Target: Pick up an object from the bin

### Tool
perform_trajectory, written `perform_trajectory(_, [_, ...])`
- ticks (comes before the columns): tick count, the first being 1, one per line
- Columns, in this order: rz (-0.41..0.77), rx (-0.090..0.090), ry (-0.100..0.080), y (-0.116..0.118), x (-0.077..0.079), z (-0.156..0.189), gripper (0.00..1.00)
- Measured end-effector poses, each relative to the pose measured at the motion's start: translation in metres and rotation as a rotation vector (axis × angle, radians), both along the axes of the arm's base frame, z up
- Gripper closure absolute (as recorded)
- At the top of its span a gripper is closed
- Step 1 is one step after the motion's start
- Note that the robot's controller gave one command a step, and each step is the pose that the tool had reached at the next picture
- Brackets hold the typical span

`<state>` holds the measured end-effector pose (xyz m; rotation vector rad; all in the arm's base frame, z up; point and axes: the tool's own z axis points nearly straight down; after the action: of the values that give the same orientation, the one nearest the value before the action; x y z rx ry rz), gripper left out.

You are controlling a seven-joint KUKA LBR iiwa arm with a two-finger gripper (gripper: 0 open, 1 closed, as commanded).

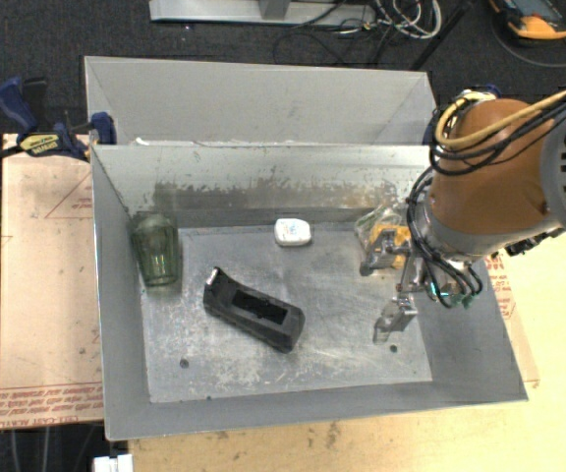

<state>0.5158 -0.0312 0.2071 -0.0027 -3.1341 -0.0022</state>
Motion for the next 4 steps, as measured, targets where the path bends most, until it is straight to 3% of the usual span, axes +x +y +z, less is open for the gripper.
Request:
perform_trajectory(1, [0.001, -0.001, -0.008, 0.000, 0.002, 0.004, 0.00])
perform_trajectory(2, [-0.005, -0.001, -0.009, 0.055, 0.011, -0.019, 0.00])
perform_trajectory(3, [0.095, 0.003, -0.008, 0.085, -0.009, -0.029, 0.00])
perform_trajectory(4, [0.146, 0.001, -0.008, 0.084, -0.016, -0.031, 0.00])
